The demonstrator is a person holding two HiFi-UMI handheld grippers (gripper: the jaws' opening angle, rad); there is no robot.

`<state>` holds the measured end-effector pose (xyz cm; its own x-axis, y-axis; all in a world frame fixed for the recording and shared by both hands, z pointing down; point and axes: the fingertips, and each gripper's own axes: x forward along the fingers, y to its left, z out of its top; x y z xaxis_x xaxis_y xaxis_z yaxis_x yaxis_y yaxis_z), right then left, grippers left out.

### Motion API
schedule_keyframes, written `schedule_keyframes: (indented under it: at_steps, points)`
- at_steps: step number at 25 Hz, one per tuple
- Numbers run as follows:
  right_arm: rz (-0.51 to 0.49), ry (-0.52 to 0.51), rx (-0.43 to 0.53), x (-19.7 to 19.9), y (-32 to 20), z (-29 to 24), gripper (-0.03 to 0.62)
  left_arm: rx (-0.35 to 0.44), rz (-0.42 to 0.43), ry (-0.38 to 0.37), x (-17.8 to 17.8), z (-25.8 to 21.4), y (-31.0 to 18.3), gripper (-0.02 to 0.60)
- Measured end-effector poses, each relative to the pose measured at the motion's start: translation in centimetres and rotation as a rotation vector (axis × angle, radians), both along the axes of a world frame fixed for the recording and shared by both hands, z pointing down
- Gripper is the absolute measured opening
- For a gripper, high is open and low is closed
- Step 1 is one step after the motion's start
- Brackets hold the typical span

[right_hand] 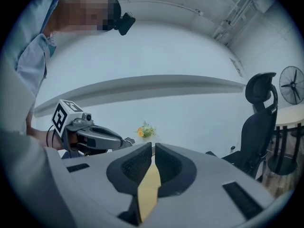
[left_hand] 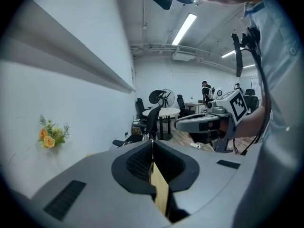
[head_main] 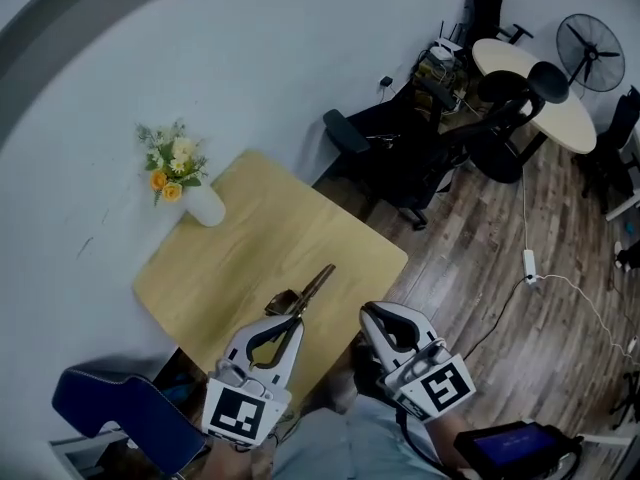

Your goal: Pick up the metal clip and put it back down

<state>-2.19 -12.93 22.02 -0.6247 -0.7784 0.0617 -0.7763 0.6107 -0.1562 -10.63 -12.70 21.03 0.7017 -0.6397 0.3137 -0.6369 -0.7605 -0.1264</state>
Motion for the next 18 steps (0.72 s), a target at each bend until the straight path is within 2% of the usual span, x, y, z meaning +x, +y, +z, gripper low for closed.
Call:
schedule_keyframes:
  at_steps: [3,7,11,18]
  points:
    - [-0.009,0.014,0.031,2.6,-2.1,-0.5,0.051,-0.009,-0.013,0.004,2.8,0.4,-2.3,0.023]
    - [0.01,-0.028,0.036,6.3,-4.3,-0.8,0.051,-0.016,0.0,-0.013,6.5,0.6,-4.8,0.023]
    - [0.037,-0.065,0.006,10.0,-6.3,0.8,0.051,-0.01,0.028,-0.054,10.1,2.1,-7.1,0.023]
    - [0.097,-0.089,-0.073,15.7,-9.1,5.0,0.051,-0.082,0.054,-0.101,14.5,7.2,-10.1,0.023]
